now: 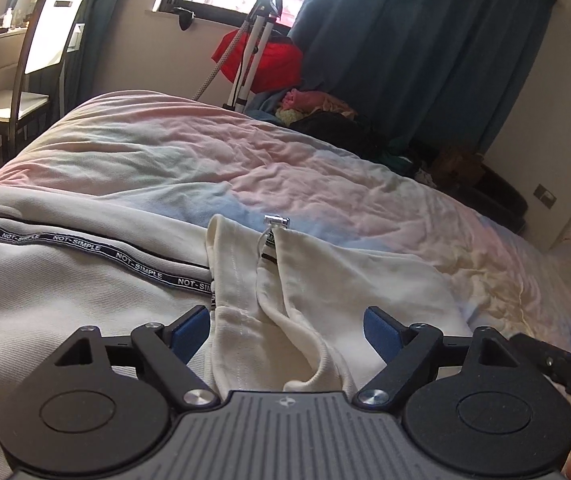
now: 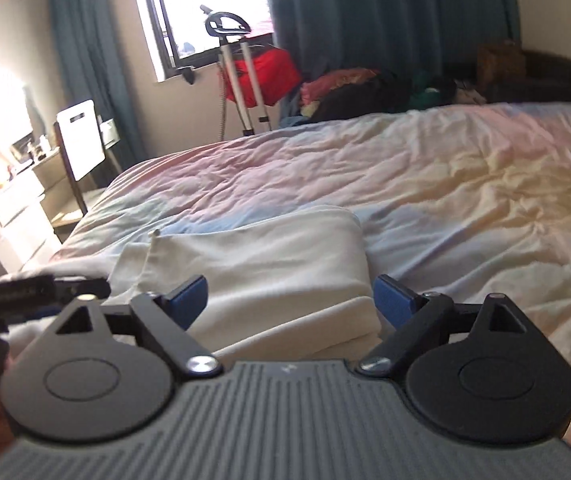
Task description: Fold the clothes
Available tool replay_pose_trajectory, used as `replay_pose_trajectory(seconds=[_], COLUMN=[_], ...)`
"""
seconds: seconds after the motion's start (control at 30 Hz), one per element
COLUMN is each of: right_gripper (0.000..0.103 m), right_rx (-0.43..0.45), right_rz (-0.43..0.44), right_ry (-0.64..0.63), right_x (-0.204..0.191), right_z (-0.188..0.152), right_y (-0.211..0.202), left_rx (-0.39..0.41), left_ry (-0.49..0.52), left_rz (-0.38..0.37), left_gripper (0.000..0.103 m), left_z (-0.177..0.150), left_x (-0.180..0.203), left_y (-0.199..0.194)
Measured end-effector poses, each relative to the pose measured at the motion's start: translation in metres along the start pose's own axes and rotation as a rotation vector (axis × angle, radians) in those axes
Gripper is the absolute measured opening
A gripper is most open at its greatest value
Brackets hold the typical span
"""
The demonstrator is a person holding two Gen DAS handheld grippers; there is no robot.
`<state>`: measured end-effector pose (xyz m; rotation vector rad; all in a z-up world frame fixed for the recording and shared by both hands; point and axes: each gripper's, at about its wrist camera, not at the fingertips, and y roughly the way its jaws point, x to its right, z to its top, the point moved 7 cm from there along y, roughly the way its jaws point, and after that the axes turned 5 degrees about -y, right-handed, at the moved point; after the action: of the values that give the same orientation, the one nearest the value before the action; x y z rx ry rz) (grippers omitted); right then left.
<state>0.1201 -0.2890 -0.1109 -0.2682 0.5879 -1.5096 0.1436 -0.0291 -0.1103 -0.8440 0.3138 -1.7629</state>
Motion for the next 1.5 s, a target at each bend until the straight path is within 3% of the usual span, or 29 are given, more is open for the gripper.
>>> replay_pose_trajectory(seconds=[0.03, 0.17, 0.2, 0.27, 0.33, 0.4, 0.47, 0.67, 0.8, 0.87, 1.0, 1.23, 1.4, 1.5], right_gripper=[0.068, 0.062, 0.055, 0.052, 0.049, 0.034, 0.026, 0.019, 0.018, 0.006, 0.006, 0.009, 0.009, 0.009], right_rx=[-0.027, -0.092, -0.099, -0.114, -0.120, -0.126, -0.124, -0.132, -0.195, -0.227, -0.215, -0.089, -0.130, -0.152], right_rz=[-0.017, -0.029, -0.023, -0.010, -0.001, -0.005, -0.011, -0.051, -0.101, -0.162, -0.148, -0.034, -0.086, -0.040], right_ry=[0.055, 0.303, 0.335, 0.399, 0.406, 0.420, 0.467, 0.578, 0.570, 0.565, 0.660, 0.568, 0.561, 0.642], right_x=[0.012, 0.054, 0.058, 0.066, 0.064, 0.064, 0.067, 0.079, 0.083, 0.089, 0.103, 0.083, 0.093, 0.100], right_z=[-0.004, -0.020, -0.021, -0.023, -0.023, -0.025, -0.031, -0.046, -0.059, -0.065, -0.074, -0.035, -0.031, -0.037], right_y=[0.007, 0.029, 0.034, 0.043, 0.050, 0.056, 0.058, 0.040, 0.039, 0.035, 0.028, 0.027, 0.049, 0.061], left_rx=[-0.011, -0.036, -0.039, -0.045, -0.056, -0.067, -0.076, -0.078, -0.076, -0.074, -0.075, -0.075, -0.073, -0.072], left_ry=[0.004, 0.001, -0.005, -0.026, -0.050, -0.070, -0.085, -0.108, -0.095, -0.088, -0.094, -0.098, -0.109, -0.102], left_rz=[-0.004, -0.026, -0.035, -0.059, -0.078, -0.087, -0.088, -0.094, -0.089, -0.083, -0.083, -0.086, -0.118, -0.118], left_gripper=[0.080, 0.069, 0.066, 0.064, 0.060, 0.053, 0.048, 0.047, 0.047, 0.045, 0.045, 0.045, 0.047, 0.048], left_z=[-0.003, -0.011, -0.012, -0.013, -0.014, -0.016, -0.017, -0.017, -0.018, -0.018, -0.019, -0.019, -0.020, -0.020], left_x=[0.002, 0.005, 0.005, 0.005, 0.004, 0.001, -0.002, -0.008, -0.007, -0.007, -0.007, -0.006, -0.004, -0.001], left_y=[0.003, 0.013, 0.014, 0.018, 0.022, 0.027, 0.031, 0.034, 0.034, 0.033, 0.032, 0.030, 0.033, 0.040])
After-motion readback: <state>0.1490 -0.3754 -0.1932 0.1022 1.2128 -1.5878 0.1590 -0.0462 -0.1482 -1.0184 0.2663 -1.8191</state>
